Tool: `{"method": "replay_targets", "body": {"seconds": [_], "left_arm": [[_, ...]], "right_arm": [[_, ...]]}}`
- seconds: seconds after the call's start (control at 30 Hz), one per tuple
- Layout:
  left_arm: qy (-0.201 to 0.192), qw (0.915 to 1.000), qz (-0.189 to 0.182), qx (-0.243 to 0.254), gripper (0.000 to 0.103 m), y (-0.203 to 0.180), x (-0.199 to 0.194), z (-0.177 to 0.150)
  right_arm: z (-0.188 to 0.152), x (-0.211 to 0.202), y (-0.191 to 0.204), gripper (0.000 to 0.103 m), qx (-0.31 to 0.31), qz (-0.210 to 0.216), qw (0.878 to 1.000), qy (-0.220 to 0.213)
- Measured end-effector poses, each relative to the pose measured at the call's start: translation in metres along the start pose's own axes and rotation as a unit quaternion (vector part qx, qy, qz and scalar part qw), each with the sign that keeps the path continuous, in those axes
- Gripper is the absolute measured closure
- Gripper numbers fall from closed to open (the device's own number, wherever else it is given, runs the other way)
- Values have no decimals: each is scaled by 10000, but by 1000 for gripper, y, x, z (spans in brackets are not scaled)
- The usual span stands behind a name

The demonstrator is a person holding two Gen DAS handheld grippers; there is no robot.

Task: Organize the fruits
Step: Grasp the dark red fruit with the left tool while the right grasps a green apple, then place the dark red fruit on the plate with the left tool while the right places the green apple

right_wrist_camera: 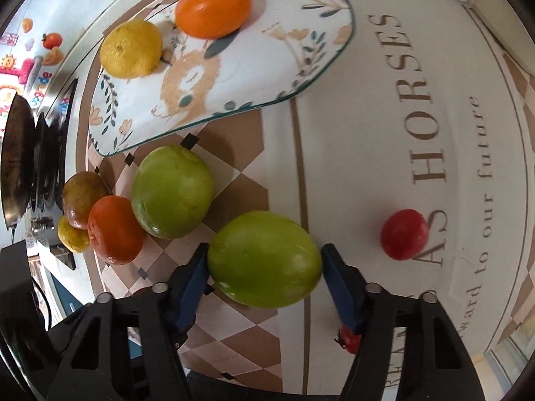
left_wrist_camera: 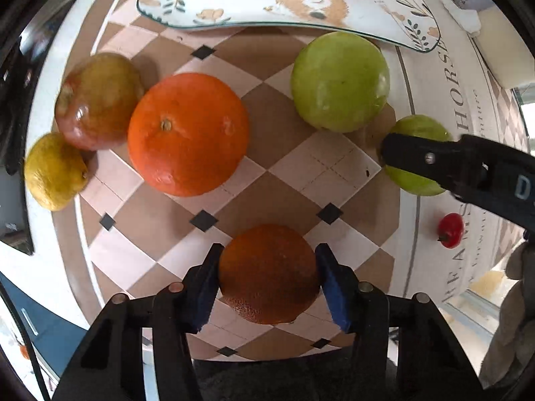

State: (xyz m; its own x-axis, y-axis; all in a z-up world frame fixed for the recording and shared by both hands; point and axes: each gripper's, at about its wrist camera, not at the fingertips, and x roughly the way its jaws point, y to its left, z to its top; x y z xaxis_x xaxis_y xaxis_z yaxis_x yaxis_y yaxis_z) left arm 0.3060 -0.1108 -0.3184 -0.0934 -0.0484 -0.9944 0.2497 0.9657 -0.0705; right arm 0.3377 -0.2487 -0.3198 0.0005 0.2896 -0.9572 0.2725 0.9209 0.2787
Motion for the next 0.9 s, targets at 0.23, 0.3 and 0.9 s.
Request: {"method": "replay_targets", "body": {"seconds": [0.23,0.3,0.9], "left_arm": [[-238,9997,9,-71,51,2,-17,7],[-384,9992,-98,-84,51,3,-34,9],[-593,9979,-234,-95,50,65,-84,171]], "right_arm": [[-3,-2,5,37,-148,-42,9999,12],[-6,-9,6,37,-157,29,9999,-8],[112,-42,57,37,-1223,-350,9912,-362]]}}
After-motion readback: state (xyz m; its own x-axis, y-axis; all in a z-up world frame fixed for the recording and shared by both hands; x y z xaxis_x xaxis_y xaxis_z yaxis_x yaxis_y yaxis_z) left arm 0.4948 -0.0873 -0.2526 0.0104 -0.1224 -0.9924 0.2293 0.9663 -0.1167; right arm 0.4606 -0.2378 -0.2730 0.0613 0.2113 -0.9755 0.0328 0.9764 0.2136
